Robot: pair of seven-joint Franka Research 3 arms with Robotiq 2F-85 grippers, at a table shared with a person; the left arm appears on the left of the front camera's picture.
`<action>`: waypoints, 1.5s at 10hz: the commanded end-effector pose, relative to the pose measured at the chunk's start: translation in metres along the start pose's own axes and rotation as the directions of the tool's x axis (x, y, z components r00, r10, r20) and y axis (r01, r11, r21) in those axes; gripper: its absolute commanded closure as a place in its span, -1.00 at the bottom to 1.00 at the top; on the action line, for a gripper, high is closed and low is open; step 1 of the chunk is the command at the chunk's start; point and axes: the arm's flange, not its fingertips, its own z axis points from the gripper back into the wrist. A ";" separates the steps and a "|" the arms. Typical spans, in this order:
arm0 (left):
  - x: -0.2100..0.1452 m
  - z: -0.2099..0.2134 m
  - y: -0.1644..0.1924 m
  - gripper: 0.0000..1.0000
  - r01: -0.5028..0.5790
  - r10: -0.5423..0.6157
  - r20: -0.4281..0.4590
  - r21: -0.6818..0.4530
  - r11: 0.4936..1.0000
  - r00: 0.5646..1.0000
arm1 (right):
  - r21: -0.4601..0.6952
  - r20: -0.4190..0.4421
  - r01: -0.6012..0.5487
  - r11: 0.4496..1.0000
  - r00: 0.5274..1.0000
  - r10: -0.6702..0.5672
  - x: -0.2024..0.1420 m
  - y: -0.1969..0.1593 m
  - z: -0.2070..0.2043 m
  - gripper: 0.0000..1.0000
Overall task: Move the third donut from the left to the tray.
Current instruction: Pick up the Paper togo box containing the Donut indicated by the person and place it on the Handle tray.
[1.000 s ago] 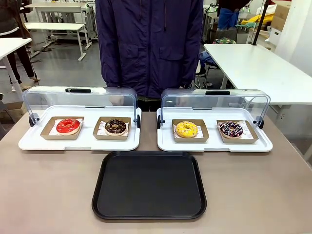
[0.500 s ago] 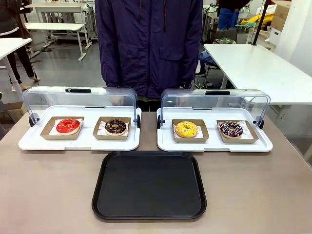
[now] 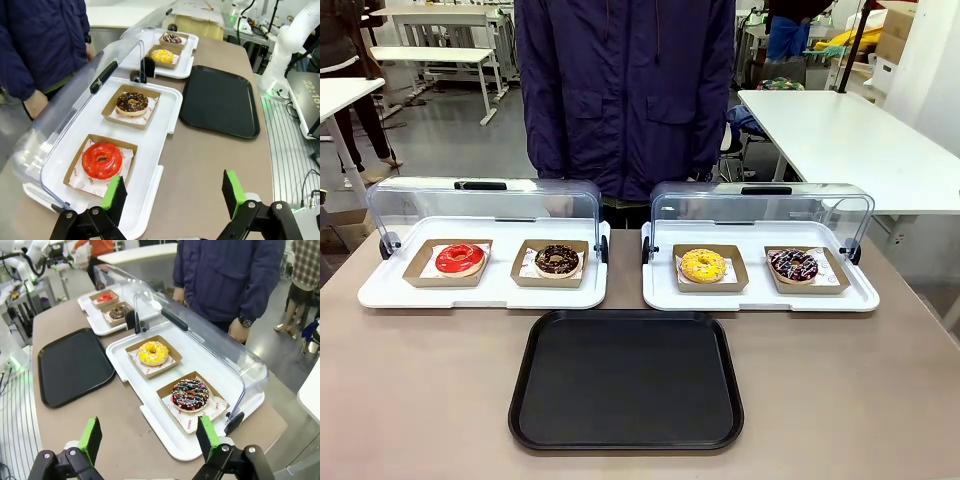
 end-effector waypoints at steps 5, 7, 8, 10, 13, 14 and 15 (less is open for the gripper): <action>0.001 0.001 -0.002 -1.00 -0.003 0.003 -0.005 0.002 1.000 1.000 | -0.001 0.027 -0.017 1.000 0.999 0.017 0.000 -0.001 -0.001 -1.00; 0.001 0.001 -0.002 -1.00 -0.003 0.003 -0.005 0.002 1.000 1.000 | -0.001 0.027 -0.017 1.000 0.999 0.017 0.000 -0.001 -0.001 -1.00; 0.001 0.001 -0.002 -1.00 -0.003 0.003 -0.005 0.002 1.000 1.000 | -0.001 0.027 -0.017 1.000 0.999 0.017 0.000 -0.001 -0.001 -1.00; 0.001 0.001 -0.002 -1.00 -0.003 0.003 -0.005 0.002 1.000 1.000 | -0.001 0.027 -0.017 1.000 0.999 0.017 0.000 -0.001 -0.001 -1.00; 0.001 0.001 -0.002 -1.00 -0.003 0.003 -0.005 0.002 1.000 1.000 | -0.001 0.027 -0.017 1.000 0.999 0.017 0.000 -0.001 -0.001 -1.00; 0.001 0.001 -0.002 -1.00 -0.003 0.003 -0.005 0.002 1.000 1.000 | -0.001 0.027 -0.017 1.000 0.999 0.017 0.000 -0.001 -0.001 -1.00; 0.001 0.001 -0.002 -1.00 -0.003 0.003 -0.005 0.002 1.000 1.000 | -0.001 0.027 -0.017 1.000 0.999 0.017 0.000 -0.001 -0.001 -1.00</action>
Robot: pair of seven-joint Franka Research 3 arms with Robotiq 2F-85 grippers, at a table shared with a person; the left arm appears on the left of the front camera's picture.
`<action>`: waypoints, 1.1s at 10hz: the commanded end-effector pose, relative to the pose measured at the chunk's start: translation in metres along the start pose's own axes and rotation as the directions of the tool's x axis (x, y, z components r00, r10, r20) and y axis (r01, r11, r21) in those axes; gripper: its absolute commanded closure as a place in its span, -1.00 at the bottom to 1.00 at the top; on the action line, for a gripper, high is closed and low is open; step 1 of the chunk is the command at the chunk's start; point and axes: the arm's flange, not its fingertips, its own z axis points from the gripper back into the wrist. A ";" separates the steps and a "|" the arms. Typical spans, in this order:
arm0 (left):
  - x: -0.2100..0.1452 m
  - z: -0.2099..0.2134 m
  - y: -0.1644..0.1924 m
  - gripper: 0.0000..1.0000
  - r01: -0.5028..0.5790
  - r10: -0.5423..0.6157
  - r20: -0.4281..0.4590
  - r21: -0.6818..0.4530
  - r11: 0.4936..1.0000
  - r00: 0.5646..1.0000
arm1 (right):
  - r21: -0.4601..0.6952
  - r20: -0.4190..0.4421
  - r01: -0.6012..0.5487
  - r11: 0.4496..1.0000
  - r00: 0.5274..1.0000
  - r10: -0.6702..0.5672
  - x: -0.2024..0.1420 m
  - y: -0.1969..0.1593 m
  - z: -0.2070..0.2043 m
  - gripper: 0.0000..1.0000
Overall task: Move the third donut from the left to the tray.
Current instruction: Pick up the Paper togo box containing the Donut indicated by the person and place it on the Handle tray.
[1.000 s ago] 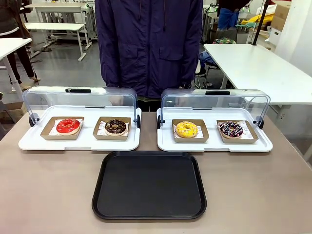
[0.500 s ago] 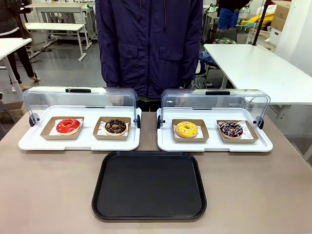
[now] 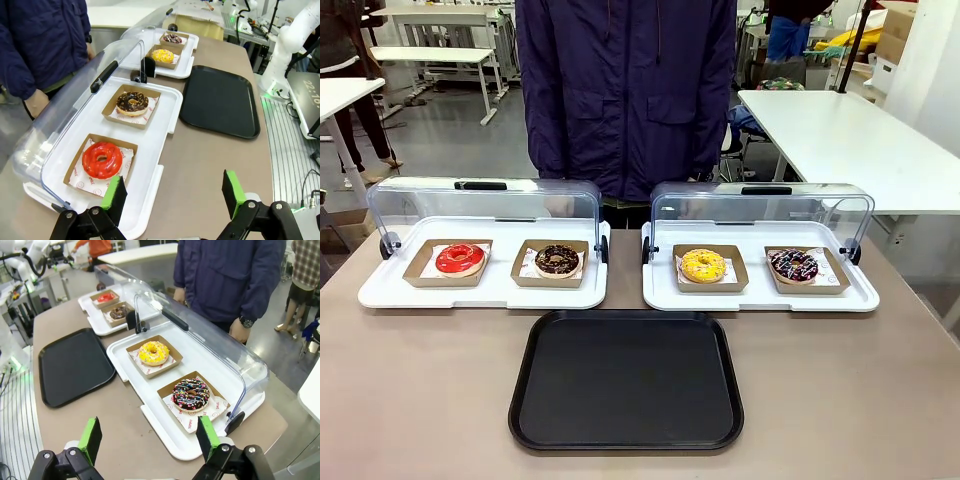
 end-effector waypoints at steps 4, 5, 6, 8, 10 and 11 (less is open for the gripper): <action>0.002 0.001 -0.002 -1.00 -0.002 0.002 -0.005 0.000 1.000 1.000 | -0.002 0.027 -0.019 1.000 0.999 0.019 0.000 -0.001 -0.002 -1.00; 0.002 0.001 -0.002 -1.00 -0.002 0.002 -0.005 0.000 1.000 1.000 | -0.002 0.027 -0.019 1.000 0.999 0.019 0.000 -0.001 -0.002 -1.00; 0.002 0.001 -0.002 -1.00 -0.002 0.002 -0.005 0.000 1.000 1.000 | -0.002 0.027 -0.019 1.000 0.999 0.019 0.000 -0.001 -0.002 -1.00; 0.002 0.001 -0.002 -1.00 -0.002 0.002 -0.005 0.000 1.000 1.000 | -0.002 0.027 -0.019 1.000 0.999 0.019 0.000 -0.001 -0.002 -1.00; 0.002 0.001 -0.002 -1.00 -0.002 0.002 -0.005 0.000 1.000 1.000 | -0.002 0.027 -0.019 1.000 0.999 0.019 0.000 -0.001 -0.002 -1.00; 0.002 0.001 -0.002 -1.00 -0.002 0.002 -0.005 0.000 1.000 1.000 | -0.002 0.027 -0.019 1.000 0.999 0.019 0.000 -0.001 -0.002 -1.00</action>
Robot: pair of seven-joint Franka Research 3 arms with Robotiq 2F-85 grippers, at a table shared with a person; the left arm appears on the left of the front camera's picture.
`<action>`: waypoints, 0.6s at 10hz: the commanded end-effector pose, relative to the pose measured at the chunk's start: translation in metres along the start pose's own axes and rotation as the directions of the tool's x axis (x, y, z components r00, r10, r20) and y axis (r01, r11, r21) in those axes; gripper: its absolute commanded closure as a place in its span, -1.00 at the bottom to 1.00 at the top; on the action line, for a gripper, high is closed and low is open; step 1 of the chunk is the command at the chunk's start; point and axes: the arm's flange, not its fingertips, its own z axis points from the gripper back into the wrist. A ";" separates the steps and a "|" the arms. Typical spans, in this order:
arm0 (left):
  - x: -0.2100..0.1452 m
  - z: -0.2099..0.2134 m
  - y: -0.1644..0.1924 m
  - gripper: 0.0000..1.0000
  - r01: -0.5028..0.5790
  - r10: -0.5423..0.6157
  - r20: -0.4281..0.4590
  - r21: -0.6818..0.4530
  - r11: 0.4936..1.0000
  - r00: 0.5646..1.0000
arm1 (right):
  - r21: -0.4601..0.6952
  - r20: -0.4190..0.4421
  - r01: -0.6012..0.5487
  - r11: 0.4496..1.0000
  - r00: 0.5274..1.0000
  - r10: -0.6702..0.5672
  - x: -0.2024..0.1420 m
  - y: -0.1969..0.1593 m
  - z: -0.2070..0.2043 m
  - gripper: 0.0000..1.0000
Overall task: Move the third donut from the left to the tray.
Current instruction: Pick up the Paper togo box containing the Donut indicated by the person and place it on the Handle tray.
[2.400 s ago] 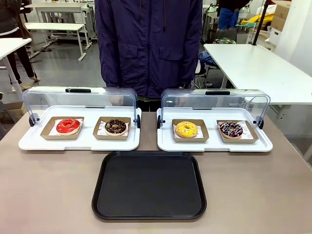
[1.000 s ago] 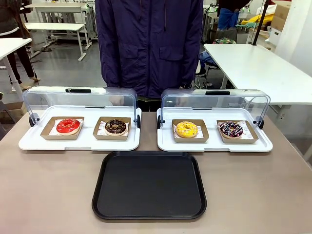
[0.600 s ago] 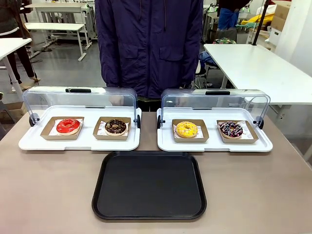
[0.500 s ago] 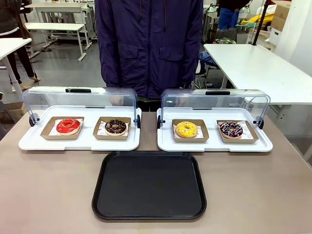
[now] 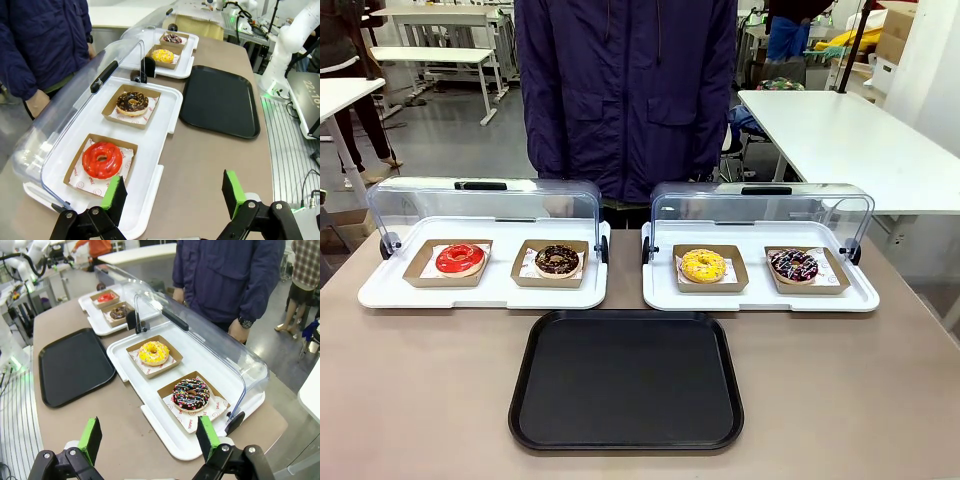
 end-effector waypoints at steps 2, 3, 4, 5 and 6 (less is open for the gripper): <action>0.002 0.001 -0.002 -1.00 -0.002 0.002 -0.005 0.000 1.000 1.000 | -0.003 0.027 -0.019 1.000 0.999 0.019 0.000 -0.001 -0.002 -1.00; 0.002 0.001 -0.002 -1.00 -0.002 0.002 -0.005 0.000 1.000 1.000 | -0.003 0.027 -0.019 1.000 0.999 0.019 0.000 -0.001 -0.002 -1.00; 0.002 0.001 -0.002 -1.00 -0.002 0.002 -0.005 0.000 1.000 1.000 | -0.003 0.027 -0.019 1.000 0.999 0.019 0.000 -0.001 -0.002 -1.00; 0.002 0.001 -0.002 -1.00 -0.002 0.002 -0.005 0.000 1.000 1.000 | -0.003 0.027 -0.019 1.000 0.999 0.019 0.000 -0.001 -0.002 -1.00; 0.002 0.001 -0.002 -1.00 -0.002 0.002 -0.005 0.000 1.000 1.000 | -0.003 0.027 -0.019 1.000 0.999 0.019 0.000 -0.001 -0.002 -1.00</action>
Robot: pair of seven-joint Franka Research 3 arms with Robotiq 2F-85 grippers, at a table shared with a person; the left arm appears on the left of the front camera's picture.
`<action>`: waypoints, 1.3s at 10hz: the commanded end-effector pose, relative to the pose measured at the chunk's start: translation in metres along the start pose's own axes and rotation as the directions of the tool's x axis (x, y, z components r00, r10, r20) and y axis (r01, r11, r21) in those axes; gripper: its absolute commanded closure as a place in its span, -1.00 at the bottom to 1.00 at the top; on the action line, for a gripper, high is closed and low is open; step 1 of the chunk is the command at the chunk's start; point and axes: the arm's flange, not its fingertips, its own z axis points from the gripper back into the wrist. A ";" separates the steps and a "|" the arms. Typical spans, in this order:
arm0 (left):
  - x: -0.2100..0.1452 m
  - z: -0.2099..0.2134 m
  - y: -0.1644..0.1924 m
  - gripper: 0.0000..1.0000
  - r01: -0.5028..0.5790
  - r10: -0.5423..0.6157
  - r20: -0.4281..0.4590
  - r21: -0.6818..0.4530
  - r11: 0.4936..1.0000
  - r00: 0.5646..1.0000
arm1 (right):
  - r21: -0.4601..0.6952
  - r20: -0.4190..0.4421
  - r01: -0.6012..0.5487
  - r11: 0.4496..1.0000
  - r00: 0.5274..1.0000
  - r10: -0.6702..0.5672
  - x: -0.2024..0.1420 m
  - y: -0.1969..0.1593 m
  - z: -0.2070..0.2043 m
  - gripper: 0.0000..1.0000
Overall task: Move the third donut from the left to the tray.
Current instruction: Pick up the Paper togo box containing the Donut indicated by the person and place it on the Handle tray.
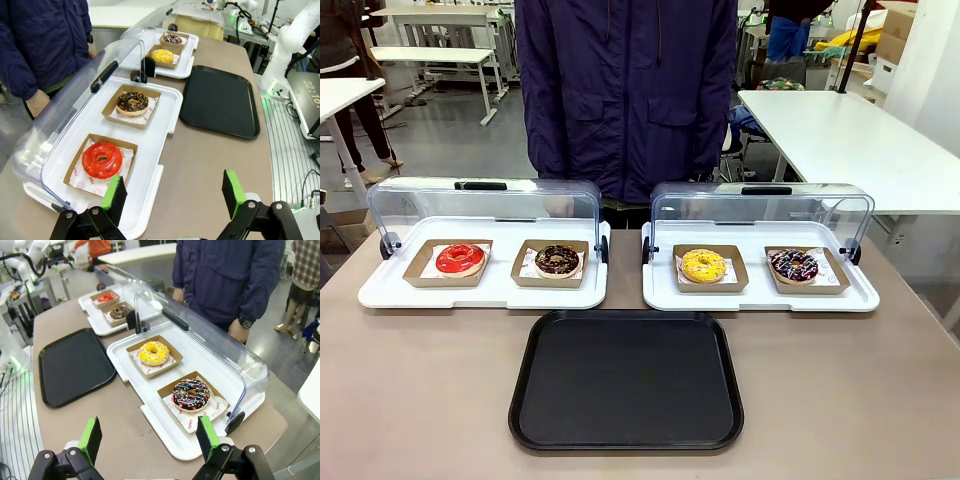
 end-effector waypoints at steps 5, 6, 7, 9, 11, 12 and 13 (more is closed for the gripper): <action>0.002 0.001 -0.002 -1.00 -0.002 0.002 -0.005 0.000 1.000 1.000 | -0.003 0.027 -0.019 1.000 0.999 0.019 0.000 -0.001 -0.002 -1.00; 0.002 0.001 -0.002 -1.00 -0.002 0.002 -0.005 0.000 1.000 1.000 | -0.003 0.027 -0.019 1.000 0.999 0.019 0.000 -0.001 -0.002 -1.00; 0.002 0.001 -0.002 -1.00 -0.002 0.002 -0.005 0.000 1.000 1.000 | -0.003 0.027 -0.019 1.000 0.999 0.019 0.000 -0.001 -0.002 -1.00; 0.002 0.001 -0.002 -1.00 -0.002 0.002 -0.005 0.000 1.000 1.000 | -0.003 0.027 -0.019 1.000 0.999 0.019 0.000 -0.001 -0.002 -1.00; 0.002 0.001 -0.002 -1.00 -0.002 0.002 -0.005 0.000 1.000 1.000 | -0.003 0.027 -0.019 1.000 0.999 0.019 0.000 -0.001 -0.002 -1.00; 0.002 0.001 -0.002 -1.00 -0.002 0.002 -0.005 0.000 1.000 1.000 | -0.003 0.027 -0.019 1.000 0.999 0.019 0.000 -0.001 -0.002 -1.00; 0.002 0.001 -0.002 -1.00 -0.002 0.002 -0.005 0.000 1.000 1.000 | -0.003 0.027 -0.019 1.000 0.999 0.019 0.000 -0.001 -0.002 -1.00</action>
